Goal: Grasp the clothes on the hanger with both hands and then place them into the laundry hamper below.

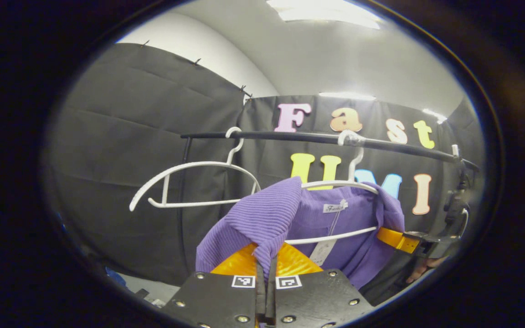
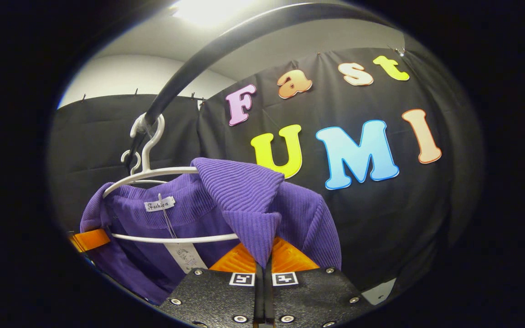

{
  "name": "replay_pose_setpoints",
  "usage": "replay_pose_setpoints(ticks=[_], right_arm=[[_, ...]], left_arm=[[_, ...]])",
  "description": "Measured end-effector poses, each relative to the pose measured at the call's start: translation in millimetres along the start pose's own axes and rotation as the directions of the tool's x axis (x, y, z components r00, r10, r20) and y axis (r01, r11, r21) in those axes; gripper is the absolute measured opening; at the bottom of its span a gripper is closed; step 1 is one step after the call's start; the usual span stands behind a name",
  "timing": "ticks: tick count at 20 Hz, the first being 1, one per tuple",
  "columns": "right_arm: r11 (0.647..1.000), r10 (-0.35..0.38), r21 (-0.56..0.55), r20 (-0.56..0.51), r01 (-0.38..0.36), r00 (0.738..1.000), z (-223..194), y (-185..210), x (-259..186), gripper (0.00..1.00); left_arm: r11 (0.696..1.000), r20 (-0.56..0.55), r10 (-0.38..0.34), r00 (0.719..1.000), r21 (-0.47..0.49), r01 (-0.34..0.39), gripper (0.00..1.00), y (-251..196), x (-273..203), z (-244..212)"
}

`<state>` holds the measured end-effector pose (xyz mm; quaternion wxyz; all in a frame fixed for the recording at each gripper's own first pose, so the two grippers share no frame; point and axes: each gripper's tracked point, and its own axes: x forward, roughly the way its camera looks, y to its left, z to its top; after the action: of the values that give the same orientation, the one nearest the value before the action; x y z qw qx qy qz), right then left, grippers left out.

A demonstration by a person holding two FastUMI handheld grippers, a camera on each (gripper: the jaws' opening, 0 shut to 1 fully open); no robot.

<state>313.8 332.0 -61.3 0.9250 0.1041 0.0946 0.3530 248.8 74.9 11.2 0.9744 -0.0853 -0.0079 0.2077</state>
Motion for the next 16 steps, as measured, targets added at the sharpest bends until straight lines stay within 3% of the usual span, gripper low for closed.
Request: replay_pose_setpoints(ticks=[4, 5, 6, 9, 12, 13, 16], right_arm=[[0.998, -0.052, -0.036, 0.043, 0.054, 0.998, 13, -15, -8, 0.0], [0.997, -0.062, -0.048, 0.057, 0.065, 0.996, 17, -19, -10, 0.0], [0.995, -0.067, -0.066, 0.074, 0.072, 0.995, 19, -22, -10, 0.0], [0.983, -0.106, -0.137, 0.111, 0.12, 0.988, 22, -35, -13, 0.0], [0.968, -0.153, -0.175, 0.156, 0.18, 0.976, 37, -45, -21, 0.0], [0.966, -0.161, -0.173, 0.174, 0.192, 0.971, 43, -47, -21, 0.0], [0.943, -0.186, -0.231, 0.234, 0.24, 0.954, 60, -58, -12, 0.0]], left_arm=[[0.999, 0.013, -0.034, 0.999, 0.004, 0.034, 0.01, 11, -13, 18], [0.999, 0.013, -0.041, 0.999, -0.007, 0.041, 0.06, 14, -13, 22], [0.998, 0.016, -0.05, 0.999, -0.024, 0.05, 0.01, 17, -20, 24], [0.996, 0.032, -0.066, 0.997, -0.063, 0.068, 0.01, 30, -15, 38], [0.995, 0.055, -0.077, 0.995, -0.059, 0.08, 0.06, 41, -16, 50], [0.995, 0.063, -0.079, 0.995, -0.052, 0.083, 0.01, 44, -15, 54], [0.995, 0.081, -0.09, 0.993, -0.043, 0.093, 0.01, 52, -12, 63]])
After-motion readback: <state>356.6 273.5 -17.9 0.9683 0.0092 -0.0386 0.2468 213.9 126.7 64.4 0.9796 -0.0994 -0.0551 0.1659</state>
